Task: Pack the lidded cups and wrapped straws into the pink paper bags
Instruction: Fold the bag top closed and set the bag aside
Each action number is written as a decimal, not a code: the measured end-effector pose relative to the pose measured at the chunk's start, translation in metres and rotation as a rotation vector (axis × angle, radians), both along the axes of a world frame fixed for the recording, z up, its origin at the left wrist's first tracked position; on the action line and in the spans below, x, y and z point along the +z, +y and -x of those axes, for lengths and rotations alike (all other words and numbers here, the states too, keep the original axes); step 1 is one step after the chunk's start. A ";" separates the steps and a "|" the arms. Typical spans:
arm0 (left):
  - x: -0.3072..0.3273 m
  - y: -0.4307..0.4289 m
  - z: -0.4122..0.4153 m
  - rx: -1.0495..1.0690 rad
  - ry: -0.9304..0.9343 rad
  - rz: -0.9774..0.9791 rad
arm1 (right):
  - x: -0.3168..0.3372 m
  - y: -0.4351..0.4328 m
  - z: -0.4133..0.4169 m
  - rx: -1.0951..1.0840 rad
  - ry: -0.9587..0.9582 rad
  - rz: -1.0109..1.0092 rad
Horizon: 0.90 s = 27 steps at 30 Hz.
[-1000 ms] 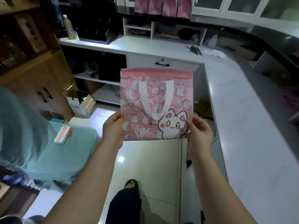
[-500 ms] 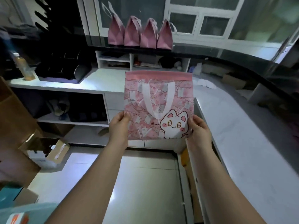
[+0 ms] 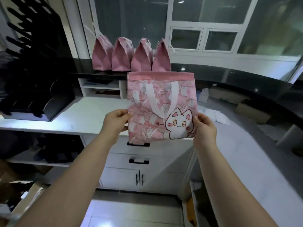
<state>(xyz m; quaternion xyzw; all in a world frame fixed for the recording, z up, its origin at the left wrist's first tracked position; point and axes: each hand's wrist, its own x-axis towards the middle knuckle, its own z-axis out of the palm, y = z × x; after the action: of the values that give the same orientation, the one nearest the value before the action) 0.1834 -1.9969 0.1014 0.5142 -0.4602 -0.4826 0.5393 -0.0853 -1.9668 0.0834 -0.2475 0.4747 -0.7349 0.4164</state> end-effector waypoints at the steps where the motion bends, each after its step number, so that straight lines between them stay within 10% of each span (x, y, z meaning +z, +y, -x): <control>1: 0.007 -0.022 0.008 -0.029 -0.022 0.008 | 0.006 -0.024 0.012 -0.015 0.028 0.008; 6: 0.018 -0.116 0.056 -0.042 0.087 -0.026 | 0.025 -0.123 0.043 -0.118 0.248 0.041; 10: 0.019 -0.187 0.098 -0.012 0.201 -0.019 | 0.032 -0.190 0.051 -0.214 0.863 -0.130; 19: 0.026 -0.335 0.200 -0.075 0.232 0.045 | 0.044 -0.297 0.041 0.292 0.695 0.036; 27: 0.048 -0.451 0.279 -0.238 0.080 0.224 | 0.056 -0.415 0.085 -0.025 0.811 0.012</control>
<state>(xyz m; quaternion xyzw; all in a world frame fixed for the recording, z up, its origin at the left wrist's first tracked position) -0.0955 -2.4475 0.1497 0.3732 -0.5468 -0.5090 0.5501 -0.1704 -2.3823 0.1390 -0.5138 0.5993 -0.5854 0.1851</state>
